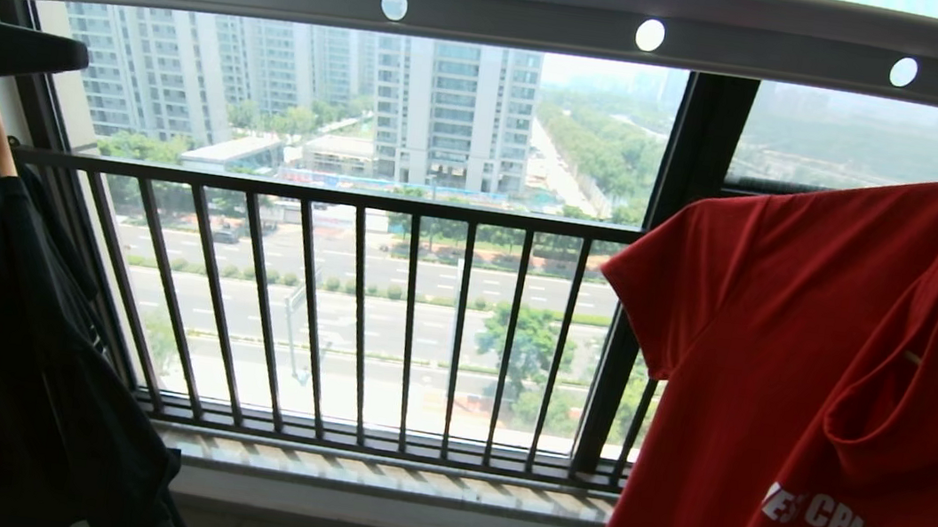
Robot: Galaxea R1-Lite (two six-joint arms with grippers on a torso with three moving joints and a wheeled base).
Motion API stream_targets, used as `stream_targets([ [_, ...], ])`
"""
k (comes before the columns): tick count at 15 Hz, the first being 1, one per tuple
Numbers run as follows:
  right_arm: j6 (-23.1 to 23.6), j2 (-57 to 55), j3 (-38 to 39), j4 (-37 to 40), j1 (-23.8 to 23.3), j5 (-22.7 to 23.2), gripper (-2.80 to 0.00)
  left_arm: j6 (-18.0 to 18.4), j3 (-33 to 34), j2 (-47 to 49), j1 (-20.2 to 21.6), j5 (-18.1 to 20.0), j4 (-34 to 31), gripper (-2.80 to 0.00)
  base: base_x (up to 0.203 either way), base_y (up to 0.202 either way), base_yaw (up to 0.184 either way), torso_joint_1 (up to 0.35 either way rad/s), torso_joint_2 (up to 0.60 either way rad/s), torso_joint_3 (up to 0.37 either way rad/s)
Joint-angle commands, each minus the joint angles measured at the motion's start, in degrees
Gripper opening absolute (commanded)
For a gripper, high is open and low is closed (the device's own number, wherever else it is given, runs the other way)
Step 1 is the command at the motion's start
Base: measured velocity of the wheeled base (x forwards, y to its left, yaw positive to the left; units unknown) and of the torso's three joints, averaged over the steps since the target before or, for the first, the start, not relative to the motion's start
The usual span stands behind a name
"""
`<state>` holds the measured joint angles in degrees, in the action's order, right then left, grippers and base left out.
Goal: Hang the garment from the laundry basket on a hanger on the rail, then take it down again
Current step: Hang the clothes rack on the clothesline
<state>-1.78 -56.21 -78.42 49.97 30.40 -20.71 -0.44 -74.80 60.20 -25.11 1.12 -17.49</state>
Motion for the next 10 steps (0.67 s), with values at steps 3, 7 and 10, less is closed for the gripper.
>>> stream_targets([
  [3,-0.07,0.23,-0.06,0.04,0.01,-0.03,-2.8,-0.09,-0.07,0.01,-0.02,-0.07,-0.08,-2.8,0.0,0.0,0.0,0.0,0.0,0.0],
  [7,0.11,0.14,-0.06,-1.01,0.01,-0.03,-2.8,-0.09,-0.08,0.01,-0.02,-0.15,-0.08,-2.8,0.0,0.0,0.0,0.0,0.0,0.0],
  [10,0.02,0.15,0.03,-1.01,0.01,0.06,-2.8,-0.09,-0.08,0.01,-0.02,-0.15,-0.08,-2.8,0.0,0.0,0.0,0.0,0.0,0.0],
])
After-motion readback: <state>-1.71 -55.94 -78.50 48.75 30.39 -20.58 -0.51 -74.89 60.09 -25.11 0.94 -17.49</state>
